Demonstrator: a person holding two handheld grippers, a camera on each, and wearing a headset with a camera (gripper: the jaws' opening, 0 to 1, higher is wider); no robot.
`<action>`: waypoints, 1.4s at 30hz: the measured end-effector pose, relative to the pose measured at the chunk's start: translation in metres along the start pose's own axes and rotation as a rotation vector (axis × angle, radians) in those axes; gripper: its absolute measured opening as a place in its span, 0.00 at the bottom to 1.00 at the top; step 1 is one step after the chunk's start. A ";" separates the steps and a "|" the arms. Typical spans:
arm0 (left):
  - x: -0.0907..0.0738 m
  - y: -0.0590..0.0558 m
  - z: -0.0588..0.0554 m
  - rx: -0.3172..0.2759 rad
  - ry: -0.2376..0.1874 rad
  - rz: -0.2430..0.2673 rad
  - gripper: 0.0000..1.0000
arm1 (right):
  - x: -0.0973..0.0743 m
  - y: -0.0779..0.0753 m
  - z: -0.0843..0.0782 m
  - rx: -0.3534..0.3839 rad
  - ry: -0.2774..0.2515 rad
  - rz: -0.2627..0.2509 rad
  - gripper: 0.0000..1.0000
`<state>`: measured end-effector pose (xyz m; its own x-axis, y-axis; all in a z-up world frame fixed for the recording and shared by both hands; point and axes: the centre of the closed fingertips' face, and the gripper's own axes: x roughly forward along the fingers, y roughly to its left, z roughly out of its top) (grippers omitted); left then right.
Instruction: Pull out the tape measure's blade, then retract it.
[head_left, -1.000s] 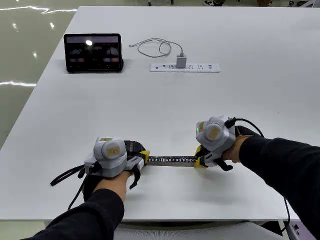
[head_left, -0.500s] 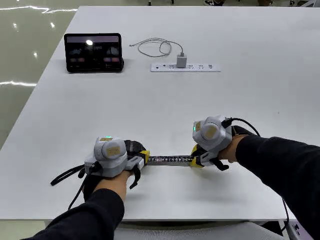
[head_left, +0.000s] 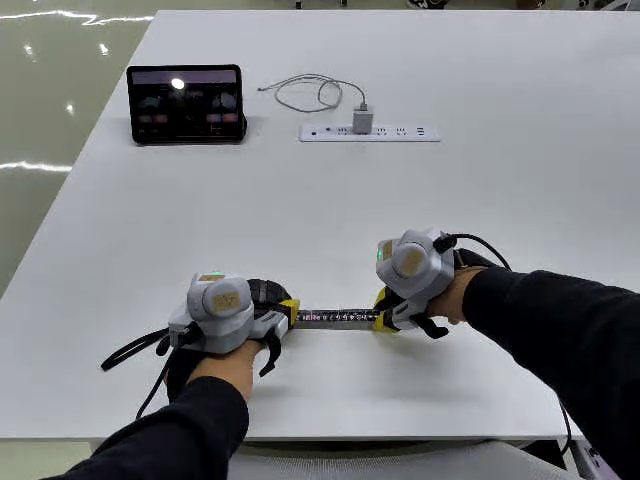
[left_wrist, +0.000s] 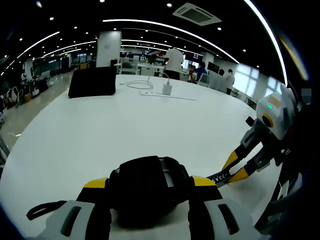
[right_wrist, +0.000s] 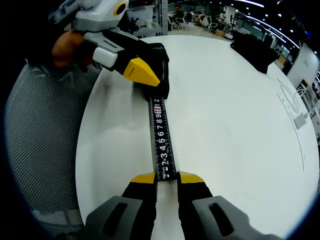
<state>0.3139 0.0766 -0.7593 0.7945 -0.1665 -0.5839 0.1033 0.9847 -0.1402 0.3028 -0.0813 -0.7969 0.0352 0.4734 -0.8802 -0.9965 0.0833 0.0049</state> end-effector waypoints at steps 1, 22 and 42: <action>0.000 0.000 0.000 0.000 0.000 0.000 0.58 | 0.000 0.000 0.000 -0.001 0.000 0.000 0.11; 0.001 0.000 0.000 -0.004 0.000 -0.003 0.58 | 0.007 0.000 0.012 0.032 -0.011 0.002 0.11; 0.001 0.001 0.000 -0.009 -0.001 -0.004 0.58 | 0.013 0.002 0.021 0.029 -0.050 0.005 0.11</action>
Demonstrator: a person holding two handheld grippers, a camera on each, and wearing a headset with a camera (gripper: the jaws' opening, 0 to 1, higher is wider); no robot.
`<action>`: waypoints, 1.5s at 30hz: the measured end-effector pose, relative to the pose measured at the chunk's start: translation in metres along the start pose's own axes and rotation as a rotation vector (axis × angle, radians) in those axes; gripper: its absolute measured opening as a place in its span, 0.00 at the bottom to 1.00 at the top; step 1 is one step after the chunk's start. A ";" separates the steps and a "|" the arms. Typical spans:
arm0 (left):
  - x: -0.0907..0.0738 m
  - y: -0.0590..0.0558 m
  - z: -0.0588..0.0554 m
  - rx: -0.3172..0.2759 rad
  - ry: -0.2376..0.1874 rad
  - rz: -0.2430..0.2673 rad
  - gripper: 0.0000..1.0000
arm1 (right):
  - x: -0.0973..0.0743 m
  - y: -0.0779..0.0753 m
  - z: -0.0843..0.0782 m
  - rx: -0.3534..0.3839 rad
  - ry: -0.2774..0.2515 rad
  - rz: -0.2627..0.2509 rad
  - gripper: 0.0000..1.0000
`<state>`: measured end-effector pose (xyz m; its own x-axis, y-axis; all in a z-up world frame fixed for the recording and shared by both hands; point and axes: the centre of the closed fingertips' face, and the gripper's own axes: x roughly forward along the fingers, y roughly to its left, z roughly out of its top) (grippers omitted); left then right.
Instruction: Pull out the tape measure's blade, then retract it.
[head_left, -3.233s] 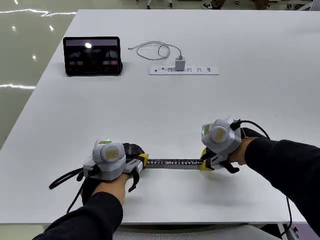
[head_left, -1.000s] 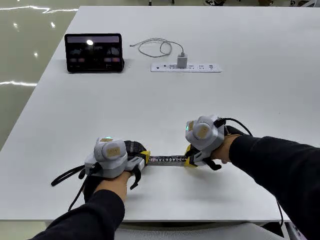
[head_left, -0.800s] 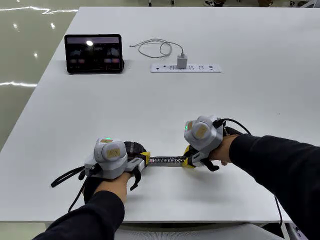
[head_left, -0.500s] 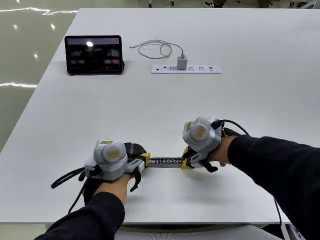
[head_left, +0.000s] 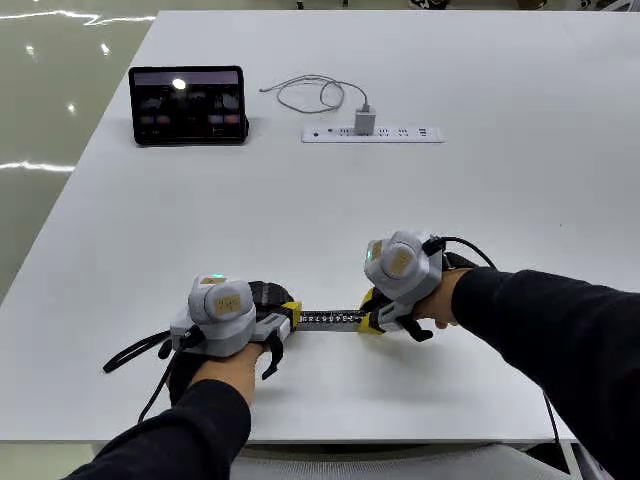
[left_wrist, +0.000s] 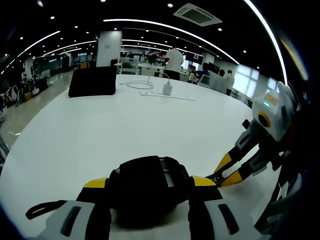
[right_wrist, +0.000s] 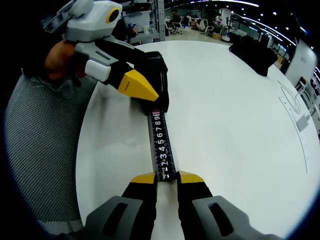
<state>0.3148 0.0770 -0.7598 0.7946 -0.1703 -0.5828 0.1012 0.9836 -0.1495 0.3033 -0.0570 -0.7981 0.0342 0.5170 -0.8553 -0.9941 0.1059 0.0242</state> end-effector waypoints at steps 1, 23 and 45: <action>0.000 0.000 0.000 -0.001 0.000 0.000 0.58 | 0.000 0.000 0.000 0.003 0.001 0.000 0.11; 0.000 0.000 0.000 -0.013 0.002 -0.003 0.58 | 0.009 -0.001 0.015 -0.030 -0.040 0.006 0.11; -0.001 0.000 0.000 -0.020 0.004 -0.011 0.58 | 0.017 0.002 0.031 -0.004 -0.096 0.012 0.11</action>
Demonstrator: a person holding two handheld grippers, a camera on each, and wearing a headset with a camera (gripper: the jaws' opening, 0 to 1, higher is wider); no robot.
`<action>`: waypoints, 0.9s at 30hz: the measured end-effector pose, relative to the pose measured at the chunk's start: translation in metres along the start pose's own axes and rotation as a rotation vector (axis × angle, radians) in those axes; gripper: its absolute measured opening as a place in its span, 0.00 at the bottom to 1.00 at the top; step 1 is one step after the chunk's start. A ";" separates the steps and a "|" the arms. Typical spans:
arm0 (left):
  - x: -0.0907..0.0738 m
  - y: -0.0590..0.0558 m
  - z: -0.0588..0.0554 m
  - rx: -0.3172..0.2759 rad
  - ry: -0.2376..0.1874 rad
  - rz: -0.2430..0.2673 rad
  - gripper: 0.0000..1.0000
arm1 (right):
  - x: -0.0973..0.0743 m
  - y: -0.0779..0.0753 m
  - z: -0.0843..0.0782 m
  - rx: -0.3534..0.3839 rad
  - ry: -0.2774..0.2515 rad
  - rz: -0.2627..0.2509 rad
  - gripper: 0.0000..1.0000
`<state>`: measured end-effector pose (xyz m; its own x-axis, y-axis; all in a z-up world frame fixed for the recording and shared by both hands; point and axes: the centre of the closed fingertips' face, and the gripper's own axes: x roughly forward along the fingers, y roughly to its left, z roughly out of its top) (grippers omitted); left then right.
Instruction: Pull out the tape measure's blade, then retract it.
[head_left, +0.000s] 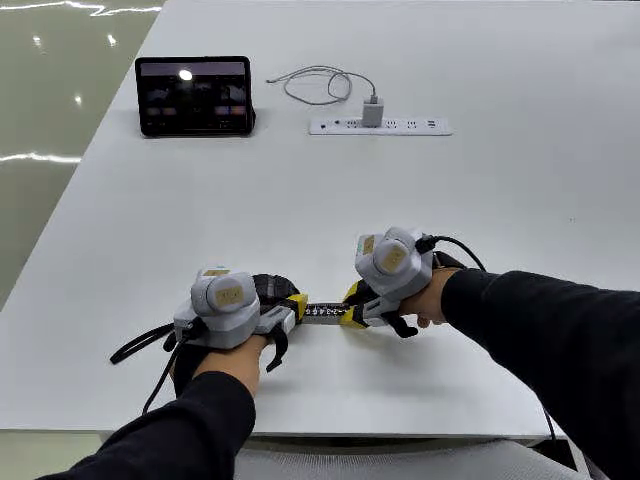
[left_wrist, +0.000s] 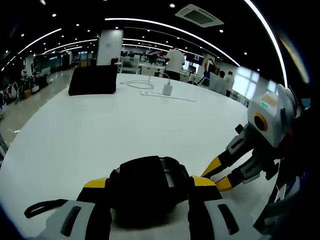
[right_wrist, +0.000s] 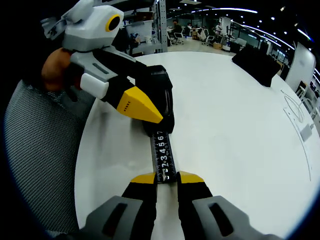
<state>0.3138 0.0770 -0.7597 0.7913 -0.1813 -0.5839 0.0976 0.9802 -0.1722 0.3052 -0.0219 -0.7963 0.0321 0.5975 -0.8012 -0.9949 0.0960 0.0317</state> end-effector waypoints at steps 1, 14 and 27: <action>0.000 0.000 0.000 0.000 0.000 0.000 0.58 | 0.000 0.000 0.000 0.001 -0.001 0.000 0.11; 0.000 0.000 0.000 -0.001 0.001 -0.003 0.58 | 0.003 0.004 0.007 0.004 -0.063 0.003 0.10; -0.001 0.000 0.000 -0.004 0.003 -0.005 0.58 | 0.008 0.004 0.012 0.008 -0.068 0.001 0.10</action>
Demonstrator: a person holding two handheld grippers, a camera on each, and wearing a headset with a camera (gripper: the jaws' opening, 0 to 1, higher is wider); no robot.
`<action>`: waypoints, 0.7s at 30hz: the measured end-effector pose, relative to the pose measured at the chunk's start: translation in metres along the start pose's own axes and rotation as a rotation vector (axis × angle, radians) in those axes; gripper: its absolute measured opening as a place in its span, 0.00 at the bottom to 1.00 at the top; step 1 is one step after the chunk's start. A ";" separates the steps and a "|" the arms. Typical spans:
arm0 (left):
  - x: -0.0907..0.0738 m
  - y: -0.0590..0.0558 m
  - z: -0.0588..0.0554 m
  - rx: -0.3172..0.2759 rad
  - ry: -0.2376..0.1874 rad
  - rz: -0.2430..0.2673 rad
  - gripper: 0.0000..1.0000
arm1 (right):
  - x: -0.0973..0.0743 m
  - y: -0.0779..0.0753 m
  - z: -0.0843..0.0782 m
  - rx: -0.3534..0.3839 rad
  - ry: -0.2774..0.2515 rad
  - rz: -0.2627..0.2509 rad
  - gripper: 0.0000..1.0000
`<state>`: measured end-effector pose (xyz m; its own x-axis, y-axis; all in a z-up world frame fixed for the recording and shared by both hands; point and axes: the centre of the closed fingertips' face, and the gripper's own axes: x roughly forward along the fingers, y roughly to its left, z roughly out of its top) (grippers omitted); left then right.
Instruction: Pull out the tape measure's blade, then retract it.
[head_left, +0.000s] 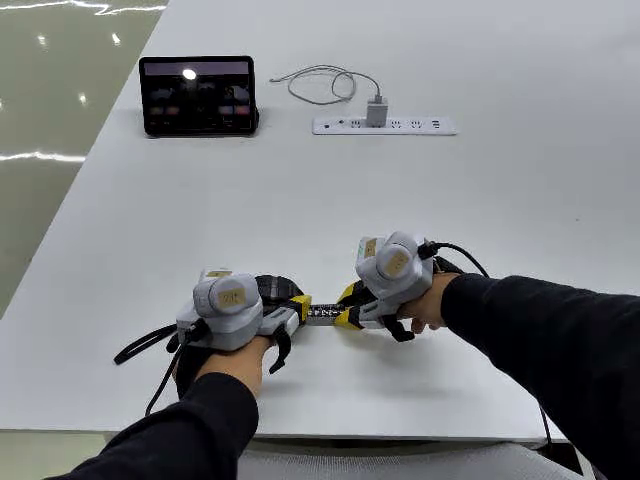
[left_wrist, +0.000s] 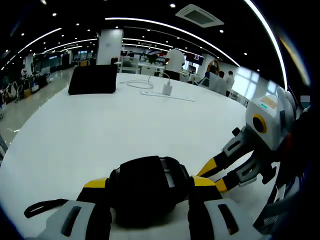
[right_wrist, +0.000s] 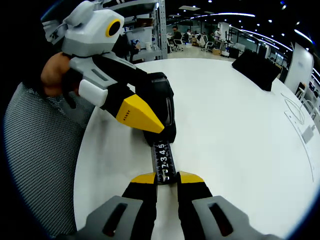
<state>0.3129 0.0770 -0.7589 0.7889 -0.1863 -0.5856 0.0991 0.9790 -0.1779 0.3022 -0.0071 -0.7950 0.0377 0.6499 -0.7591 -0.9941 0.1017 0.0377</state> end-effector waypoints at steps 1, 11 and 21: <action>0.000 0.000 0.000 0.000 0.000 0.000 0.58 | 0.000 0.000 0.000 0.001 0.001 0.000 0.10; 0.000 0.000 0.000 -0.001 -0.001 -0.001 0.58 | 0.003 0.000 0.003 0.008 -0.006 0.000 0.11; 0.000 0.000 0.000 -0.003 -0.001 -0.001 0.58 | 0.006 0.002 0.007 0.002 -0.010 0.001 0.11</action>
<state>0.3132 0.0767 -0.7591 0.7896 -0.1871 -0.5845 0.0981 0.9786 -0.1808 0.3016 0.0017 -0.7949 0.0380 0.6575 -0.7525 -0.9939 0.1028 0.0396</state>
